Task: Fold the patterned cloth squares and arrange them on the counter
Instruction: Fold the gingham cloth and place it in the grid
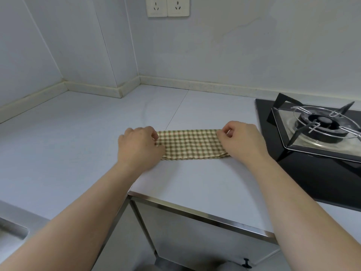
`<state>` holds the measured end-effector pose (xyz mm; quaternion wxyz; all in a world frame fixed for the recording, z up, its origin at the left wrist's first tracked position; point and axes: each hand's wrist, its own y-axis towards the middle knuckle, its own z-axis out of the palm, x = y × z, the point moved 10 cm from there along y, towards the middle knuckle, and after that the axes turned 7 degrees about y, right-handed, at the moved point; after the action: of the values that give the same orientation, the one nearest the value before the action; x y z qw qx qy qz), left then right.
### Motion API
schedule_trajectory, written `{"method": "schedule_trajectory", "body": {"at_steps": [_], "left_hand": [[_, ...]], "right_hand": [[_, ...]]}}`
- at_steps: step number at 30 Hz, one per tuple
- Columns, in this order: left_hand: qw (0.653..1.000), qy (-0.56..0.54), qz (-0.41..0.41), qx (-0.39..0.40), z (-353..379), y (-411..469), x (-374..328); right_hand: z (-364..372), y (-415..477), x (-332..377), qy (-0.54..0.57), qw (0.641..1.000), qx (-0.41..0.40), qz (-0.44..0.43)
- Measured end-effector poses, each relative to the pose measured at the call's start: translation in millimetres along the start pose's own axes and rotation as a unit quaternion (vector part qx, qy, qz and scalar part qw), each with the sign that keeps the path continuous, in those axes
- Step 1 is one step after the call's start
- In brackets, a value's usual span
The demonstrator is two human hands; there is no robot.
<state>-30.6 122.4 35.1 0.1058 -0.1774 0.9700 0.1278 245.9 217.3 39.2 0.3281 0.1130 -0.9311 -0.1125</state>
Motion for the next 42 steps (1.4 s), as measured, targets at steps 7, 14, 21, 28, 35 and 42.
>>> {"method": "schedule_trajectory", "body": {"at_steps": [7,14,21,28,35,42], "left_hand": [[0.982,0.021,0.19,0.013,21,-13,-75],[0.975,0.069,0.175,0.115,78,2,-85],[0.98,0.068,0.116,0.147,79,6,-53],[0.986,0.117,0.096,0.076,61,5,-40],[0.974,0.072,0.192,0.098,78,-7,-94],[0.956,0.101,0.234,0.146,84,-15,-102]], "right_hand": [[65,-20,73,-0.105,0.962,0.123,-0.222],[100,-19,43,-0.099,0.956,0.239,-0.141],[77,-4,-2,-0.111,0.972,0.203,-0.039],[58,1,-33,-0.114,0.982,0.137,0.069],[36,8,-14,0.014,0.997,0.063,0.048],[15,6,-1,0.285,0.955,0.016,0.077]]}}
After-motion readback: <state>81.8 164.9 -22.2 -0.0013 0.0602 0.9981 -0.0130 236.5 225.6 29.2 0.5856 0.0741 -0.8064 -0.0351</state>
